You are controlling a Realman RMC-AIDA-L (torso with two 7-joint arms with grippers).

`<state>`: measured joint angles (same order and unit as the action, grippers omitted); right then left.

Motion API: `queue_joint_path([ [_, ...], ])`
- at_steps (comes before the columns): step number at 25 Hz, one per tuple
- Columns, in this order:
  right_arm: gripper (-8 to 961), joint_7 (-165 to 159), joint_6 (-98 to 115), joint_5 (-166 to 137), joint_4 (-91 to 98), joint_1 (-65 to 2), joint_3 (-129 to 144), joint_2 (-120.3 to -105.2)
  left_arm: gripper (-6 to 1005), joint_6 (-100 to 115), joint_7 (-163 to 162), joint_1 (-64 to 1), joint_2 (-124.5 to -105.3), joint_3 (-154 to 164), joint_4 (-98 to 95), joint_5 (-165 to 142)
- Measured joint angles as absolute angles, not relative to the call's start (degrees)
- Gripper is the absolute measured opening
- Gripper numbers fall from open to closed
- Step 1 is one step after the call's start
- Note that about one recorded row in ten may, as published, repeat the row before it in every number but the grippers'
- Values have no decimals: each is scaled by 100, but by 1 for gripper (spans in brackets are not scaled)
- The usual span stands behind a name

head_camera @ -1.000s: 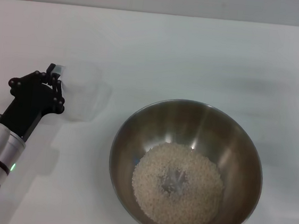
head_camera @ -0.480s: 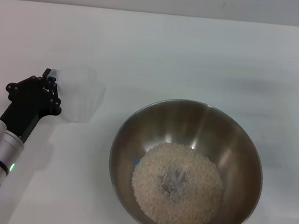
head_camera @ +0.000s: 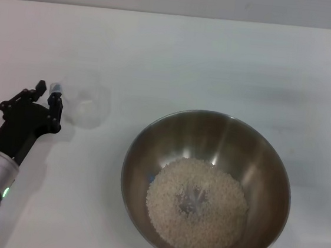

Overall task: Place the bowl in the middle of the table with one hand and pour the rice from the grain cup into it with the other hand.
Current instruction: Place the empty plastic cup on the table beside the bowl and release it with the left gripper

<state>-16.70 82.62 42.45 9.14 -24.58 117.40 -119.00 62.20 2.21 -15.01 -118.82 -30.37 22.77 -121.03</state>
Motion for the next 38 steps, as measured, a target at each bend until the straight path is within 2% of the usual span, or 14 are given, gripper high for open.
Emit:
queue_joint_path([
  [2,441,-1670,8262,4245,914,-2452,11739,-11900,265,6311,159,-1386,-11875,-3030,2263,-12124],
  [13,442,-1631,8237,4244,885,-2475,11737,-11898,453,6808,-5,-1035,-11855,-2718,2204,-12146],
  [20,442,-1625,8202,4239,877,-2495,11721,-11885,491,7044,-9,-912,-11854,-2355,2103,-12147],
  [38,443,-1617,8199,4236,823,-2538,11704,-11863,590,7046,-279,-1128,-11858,-2209,1870,-12146],
])
